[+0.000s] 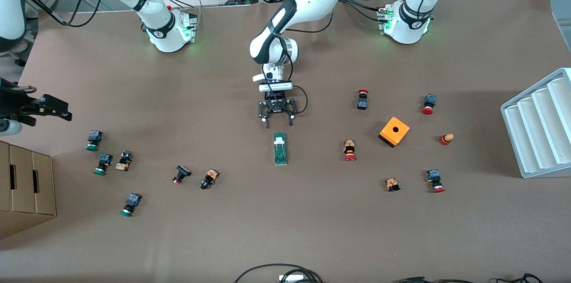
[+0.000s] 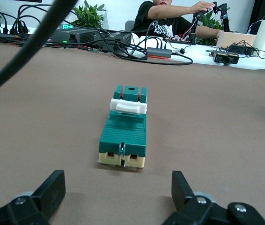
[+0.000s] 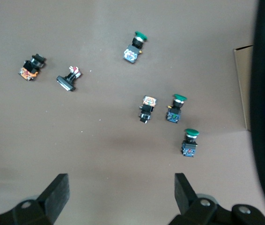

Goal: Close load switch with both arms
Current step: 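Reach the right gripper toward the switch's white lever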

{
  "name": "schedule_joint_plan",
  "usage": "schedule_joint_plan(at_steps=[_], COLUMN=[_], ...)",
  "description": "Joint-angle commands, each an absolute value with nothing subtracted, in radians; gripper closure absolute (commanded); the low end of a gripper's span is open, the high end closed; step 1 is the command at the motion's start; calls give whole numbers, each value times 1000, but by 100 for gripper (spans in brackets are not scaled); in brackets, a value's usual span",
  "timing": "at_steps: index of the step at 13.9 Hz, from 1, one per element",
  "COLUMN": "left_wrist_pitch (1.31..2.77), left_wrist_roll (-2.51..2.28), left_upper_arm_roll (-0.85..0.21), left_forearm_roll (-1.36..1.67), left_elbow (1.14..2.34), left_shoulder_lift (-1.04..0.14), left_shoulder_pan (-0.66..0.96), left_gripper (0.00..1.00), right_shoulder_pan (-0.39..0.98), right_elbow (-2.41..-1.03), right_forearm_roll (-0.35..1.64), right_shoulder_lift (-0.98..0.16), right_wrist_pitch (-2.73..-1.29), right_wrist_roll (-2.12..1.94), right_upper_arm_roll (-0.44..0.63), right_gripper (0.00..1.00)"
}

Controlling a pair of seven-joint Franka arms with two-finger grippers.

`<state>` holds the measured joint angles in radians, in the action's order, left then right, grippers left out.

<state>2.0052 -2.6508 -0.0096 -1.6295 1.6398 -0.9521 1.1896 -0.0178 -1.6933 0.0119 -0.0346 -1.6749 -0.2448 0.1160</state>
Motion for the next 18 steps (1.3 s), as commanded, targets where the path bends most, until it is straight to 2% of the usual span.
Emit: schedule_joint_plan(at_steps=[1, 5, 10, 13, 16, 18], left_wrist_pitch=[1991, 1936, 1940, 1945, 1947, 1948], left_wrist_roll=[-2597, -2540, -2536, -2530, -2514, -2516], left_upper_arm_roll=[-15, -15, -15, -14, -14, -12], left_forearm_roll=[-1644, -1635, -1647, -1647, -1646, -1646], left_elbow=[1612, 1608, 1585, 1531, 1529, 1529], left_shoulder_lift=[-971, -973, -979, -1002, -1003, -1014], left_shoulder_pan=[1178, 1177, 1163, 1154, 1152, 1152], left_gripper=[0, 0, 0, 0, 0, 0], right_shoulder_pan=[3, 47, 248, 346, 425, 495], right_elbow=[-1686, -1683, -1681, -1669, -1585, -1569], right_forearm_roll=[35, 149, 152, 153, 155, 184], right_shoulder_lift=[-49, -77, -149, -230, -336, -395], right_wrist_pitch=[-1664, -1680, -1816, -1920, -1966, -2046], right_wrist_roll=[-235, -71, 450, 849, 1203, 1426], right_upper_arm_roll=[118, 117, 107, 106, 104, 106], right_gripper=[0, 0, 0, 0, 0, 0])
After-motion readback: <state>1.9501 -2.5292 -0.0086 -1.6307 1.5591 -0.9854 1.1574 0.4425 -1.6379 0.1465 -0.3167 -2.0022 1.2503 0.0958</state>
